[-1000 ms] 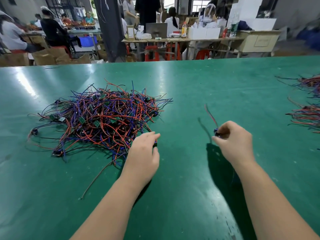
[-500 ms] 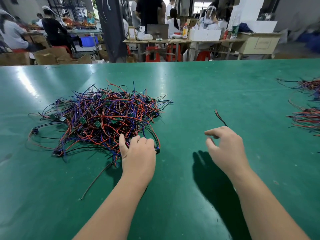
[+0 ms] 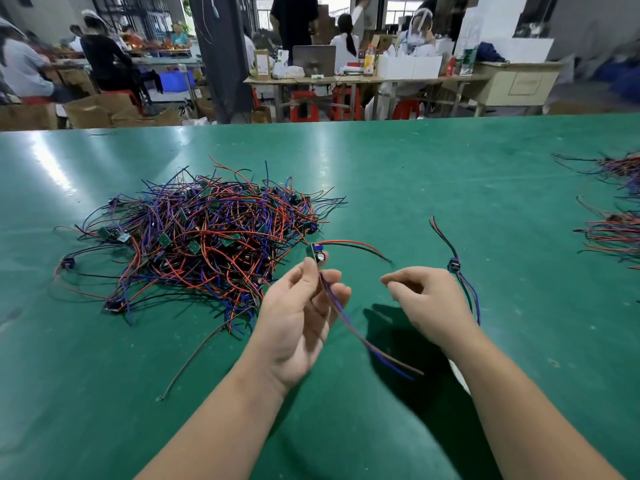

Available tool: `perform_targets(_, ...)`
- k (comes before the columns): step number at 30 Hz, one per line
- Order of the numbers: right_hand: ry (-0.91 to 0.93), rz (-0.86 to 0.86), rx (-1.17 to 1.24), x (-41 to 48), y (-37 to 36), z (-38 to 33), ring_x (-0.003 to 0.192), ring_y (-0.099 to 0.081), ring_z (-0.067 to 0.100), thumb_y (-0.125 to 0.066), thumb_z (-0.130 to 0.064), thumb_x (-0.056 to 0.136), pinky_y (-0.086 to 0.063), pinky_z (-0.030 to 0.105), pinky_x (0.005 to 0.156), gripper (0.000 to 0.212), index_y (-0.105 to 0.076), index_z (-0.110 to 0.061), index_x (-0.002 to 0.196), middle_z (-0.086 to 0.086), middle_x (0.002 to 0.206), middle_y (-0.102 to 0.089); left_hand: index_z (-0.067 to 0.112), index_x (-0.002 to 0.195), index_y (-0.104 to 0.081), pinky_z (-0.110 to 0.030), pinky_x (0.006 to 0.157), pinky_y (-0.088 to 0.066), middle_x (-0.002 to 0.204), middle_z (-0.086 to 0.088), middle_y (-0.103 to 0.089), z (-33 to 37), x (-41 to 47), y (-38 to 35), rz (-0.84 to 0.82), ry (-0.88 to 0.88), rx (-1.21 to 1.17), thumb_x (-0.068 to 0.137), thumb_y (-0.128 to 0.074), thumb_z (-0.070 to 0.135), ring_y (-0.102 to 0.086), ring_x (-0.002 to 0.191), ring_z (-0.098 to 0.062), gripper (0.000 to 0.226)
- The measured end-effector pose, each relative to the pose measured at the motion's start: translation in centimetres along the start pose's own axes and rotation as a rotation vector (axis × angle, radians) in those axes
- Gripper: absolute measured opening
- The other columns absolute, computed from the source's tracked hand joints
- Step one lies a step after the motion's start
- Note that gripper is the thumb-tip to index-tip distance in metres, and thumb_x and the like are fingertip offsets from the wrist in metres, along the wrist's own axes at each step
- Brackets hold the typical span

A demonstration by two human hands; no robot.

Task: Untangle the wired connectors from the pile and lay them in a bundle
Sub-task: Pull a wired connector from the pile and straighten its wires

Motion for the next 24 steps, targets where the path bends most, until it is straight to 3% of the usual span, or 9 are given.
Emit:
perform_targets(3,-0.060,-0.257,0.487,-0.8,-2.2,-1.0,0.069,-0.064,0.008,-0.067,-0.018,0.085,-0.046,0.019,0.062,0.012,-0.073,-0.016,0.095,-0.002,0.086,-0.075,0.009,0.094,-0.061,-0.025,0.059,-0.058,0.058,0.003,-0.059,-1.6,-0.1,-0.1,-0.011,0.213,-0.112,0.074,-0.057,0.025,-0.054,0.040,-0.003,0.026)
perform_targets(5,-0.073,-0.389,0.771,-1.7,-3.4,-2.1,0.071,-0.062,0.009,-0.070,-0.031,0.071,-0.044,0.016,0.061,0.030,-0.075,-0.015,0.097,0.001,0.093,-0.074,0.008,0.094,-0.061,-0.025,0.059,-0.058,0.057,0.004,-0.055,-3.0,-0.4,-0.5,-0.044,0.297,-0.106,0.076,-0.056,0.024,-0.050,0.038,-0.002,0.025)
perform_targets(7,-0.039,-0.412,0.894,-2.0,-3.5,-2.8,0.073,-0.061,0.010,-0.072,-0.033,0.063,-0.044,0.017,0.064,0.033,-0.078,-0.021,0.093,0.003,0.090,-0.074,0.007,0.093,-0.059,-0.025,0.060,-0.058,0.058,0.004,-0.052,-4.3,-0.9,-0.9,-0.103,0.372,-0.084,0.077,-0.055,0.023,-0.045,0.037,-0.002,0.022)
perform_targets(11,0.006,-0.311,0.824,-1.6,-2.5,-2.4,0.072,-0.057,0.019,-0.076,-0.032,0.056,-0.040,0.028,0.068,0.026,-0.079,-0.021,0.080,0.006,0.079,-0.074,0.007,0.086,-0.066,-0.028,0.058,-0.058,0.059,0.001,-0.055,-5.3,-1.1,-0.7,-0.172,0.449,0.061,0.079,-0.058,0.024,-0.045,0.037,-0.004,0.020)
perform_targets(14,0.039,-0.242,0.727,-1.1,-2.0,-2.1,0.057,-0.055,0.009,-0.077,-0.033,0.055,-0.042,0.018,0.056,0.024,-0.077,-0.015,0.070,0.002,0.067,-0.071,0.007,0.089,-0.065,-0.030,0.052,-0.057,0.068,-0.006,-0.068,-4.6,-0.2,0.8,-0.048,0.298,0.383,0.086,-0.059,0.032,-0.059,0.044,-0.012,0.026)
perform_targets(16,0.061,-0.198,0.625,-0.9,-2.1,-2.0,0.053,-0.054,0.006,-0.076,-0.031,0.057,-0.041,0.015,0.051,0.019,-0.073,-0.014,0.065,0.000,0.061,-0.068,0.007,0.090,-0.067,-0.030,0.054,-0.056,0.080,-0.009,-0.071,-3.8,0.2,1.2,0.003,0.155,0.489,0.077,-0.066,0.039,-0.067,0.057,-0.019,0.034)
perform_targets(18,0.054,-0.198,0.583,-1.0,-2.6,-1.7,0.056,-0.057,0.007,-0.075,-0.027,0.059,-0.043,0.016,0.055,0.014,-0.071,-0.014,0.063,0.001,0.061,-0.068,0.005,0.091,-0.069,-0.027,0.057,-0.056,0.078,-0.008,-0.072,-3.6,0.3,1.0,-0.033,0.104,0.511,0.067,-0.072,0.036,-0.069,0.063,-0.019,0.039)
perform_targets(21,0.019,-0.212,0.553,-1.0,-3.1,-1.3,0.064,-0.056,0.014,-0.077,-0.023,0.062,-0.043,0.024,0.062,0.014,-0.070,-0.012,0.059,0.008,0.065,-0.067,-0.002,0.095,-0.068,-0.022,0.058,-0.055,0.066,-0.005,-0.068,-3.8,0.2,0.7,-0.083,0.103,0.510,0.066,-0.072,0.024,-0.064,0.057,-0.010,0.039)
perform_targets(24,-0.023,-0.195,0.545,-0.7,-2.6,-0.9,0.053,-0.050,0.008,-0.076,-0.031,0.058,-0.039,0.017,0.051,0.019,-0.070,-0.013,0.056,0.001,0.056,-0.063,0.001,0.091,-0.069,-0.023,0.058,-0.056,0.069,-0.006,-0.070,-4.1,0.0,0.6,-0.103,0.152,0.490,0.076,-0.070,0.017,-0.067,0.059,-0.013,0.022)
Point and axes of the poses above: each hand's wrist, its own x-axis towards the middle knuckle, its own y-axis out of the back of the hand, z = x × y, the point moved 7 cm from there along x, towards the middle knuckle
